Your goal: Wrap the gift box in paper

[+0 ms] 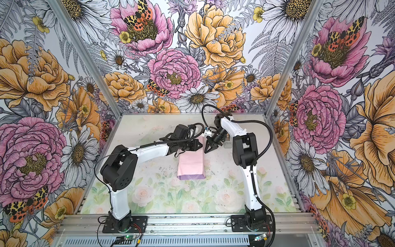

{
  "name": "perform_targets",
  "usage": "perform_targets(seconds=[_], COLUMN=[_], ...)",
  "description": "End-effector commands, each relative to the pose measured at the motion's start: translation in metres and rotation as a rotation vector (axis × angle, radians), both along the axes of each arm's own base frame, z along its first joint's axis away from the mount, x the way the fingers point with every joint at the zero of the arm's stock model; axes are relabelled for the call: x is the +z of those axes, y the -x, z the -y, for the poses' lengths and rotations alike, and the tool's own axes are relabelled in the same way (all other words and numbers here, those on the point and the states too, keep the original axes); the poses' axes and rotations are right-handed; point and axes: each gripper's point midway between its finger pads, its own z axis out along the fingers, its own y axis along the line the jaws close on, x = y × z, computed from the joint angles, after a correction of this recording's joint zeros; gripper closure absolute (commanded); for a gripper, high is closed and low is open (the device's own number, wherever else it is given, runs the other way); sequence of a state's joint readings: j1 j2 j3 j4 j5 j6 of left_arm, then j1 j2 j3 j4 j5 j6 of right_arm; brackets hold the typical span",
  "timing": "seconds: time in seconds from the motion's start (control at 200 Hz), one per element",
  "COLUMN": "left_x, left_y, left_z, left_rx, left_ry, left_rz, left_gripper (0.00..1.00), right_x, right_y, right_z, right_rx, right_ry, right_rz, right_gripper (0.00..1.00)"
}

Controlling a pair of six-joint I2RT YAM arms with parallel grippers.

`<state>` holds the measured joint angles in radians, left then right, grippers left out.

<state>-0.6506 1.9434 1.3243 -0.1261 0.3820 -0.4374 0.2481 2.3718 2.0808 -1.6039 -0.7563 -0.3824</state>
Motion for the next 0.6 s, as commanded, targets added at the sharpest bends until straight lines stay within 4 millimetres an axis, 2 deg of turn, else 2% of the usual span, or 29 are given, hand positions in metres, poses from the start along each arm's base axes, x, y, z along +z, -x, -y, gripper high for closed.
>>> perform_targets(seconds=[0.0, 0.595], left_x=[-0.011, -0.025], left_y=[-0.003, -0.003], left_z=[0.001, -0.009], left_rx=[-0.001, 0.037], left_ry=[-0.029, -0.076], left_rz=[0.006, -0.025], left_gripper=[0.92, 0.93], right_x=[-0.001, -0.006], right_y=[-0.007, -0.008], right_z=[-0.006, -0.004], right_rx=[0.0, -0.004], right_ry=[-0.021, 0.003], right_rz=[0.021, 0.018], right_gripper=[1.0, 1.0])
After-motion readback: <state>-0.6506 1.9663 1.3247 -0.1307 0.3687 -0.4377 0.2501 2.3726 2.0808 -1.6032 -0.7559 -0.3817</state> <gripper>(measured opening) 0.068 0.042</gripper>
